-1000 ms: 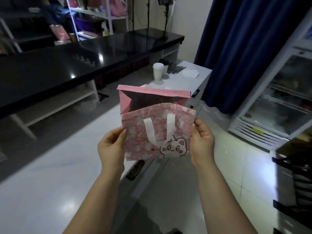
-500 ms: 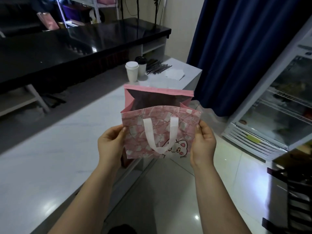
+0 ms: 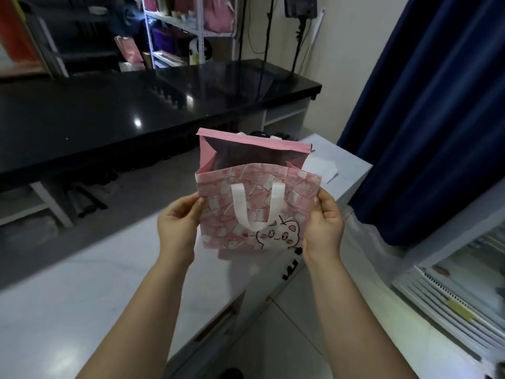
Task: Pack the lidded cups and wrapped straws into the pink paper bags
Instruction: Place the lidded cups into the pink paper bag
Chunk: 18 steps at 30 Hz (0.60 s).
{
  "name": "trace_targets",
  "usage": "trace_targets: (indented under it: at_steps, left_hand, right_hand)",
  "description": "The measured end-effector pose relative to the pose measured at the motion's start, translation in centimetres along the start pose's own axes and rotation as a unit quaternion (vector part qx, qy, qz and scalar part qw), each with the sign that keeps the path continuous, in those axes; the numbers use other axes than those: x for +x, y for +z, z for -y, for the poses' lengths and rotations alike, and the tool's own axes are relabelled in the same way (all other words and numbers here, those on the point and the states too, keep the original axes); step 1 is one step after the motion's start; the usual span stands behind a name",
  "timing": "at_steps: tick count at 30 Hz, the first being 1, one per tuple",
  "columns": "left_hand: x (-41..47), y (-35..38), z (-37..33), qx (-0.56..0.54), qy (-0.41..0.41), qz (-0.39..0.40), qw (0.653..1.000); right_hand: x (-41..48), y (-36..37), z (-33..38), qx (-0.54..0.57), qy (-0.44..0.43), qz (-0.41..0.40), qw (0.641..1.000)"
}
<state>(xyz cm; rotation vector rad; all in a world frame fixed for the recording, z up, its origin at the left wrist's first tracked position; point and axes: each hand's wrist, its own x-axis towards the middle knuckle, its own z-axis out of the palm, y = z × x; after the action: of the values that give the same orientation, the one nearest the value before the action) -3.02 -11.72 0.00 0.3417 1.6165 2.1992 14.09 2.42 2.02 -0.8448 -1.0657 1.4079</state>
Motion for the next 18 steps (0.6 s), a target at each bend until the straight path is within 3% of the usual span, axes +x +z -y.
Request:
trace_targets:
  at_steps: [7,18]
  left_hand:
    - [7.6,-0.4,0.9,0.007,0.032,-0.043,0.999]
    - [6.6,-1.0,2.8,0.055,0.079,-0.174,0.980]
  right_hand:
    - [7.5,5.6,-3.9,0.020,0.024,0.106,0.994]
    - [13.6,10.0,-10.3,0.020,0.134,0.264,0.955]
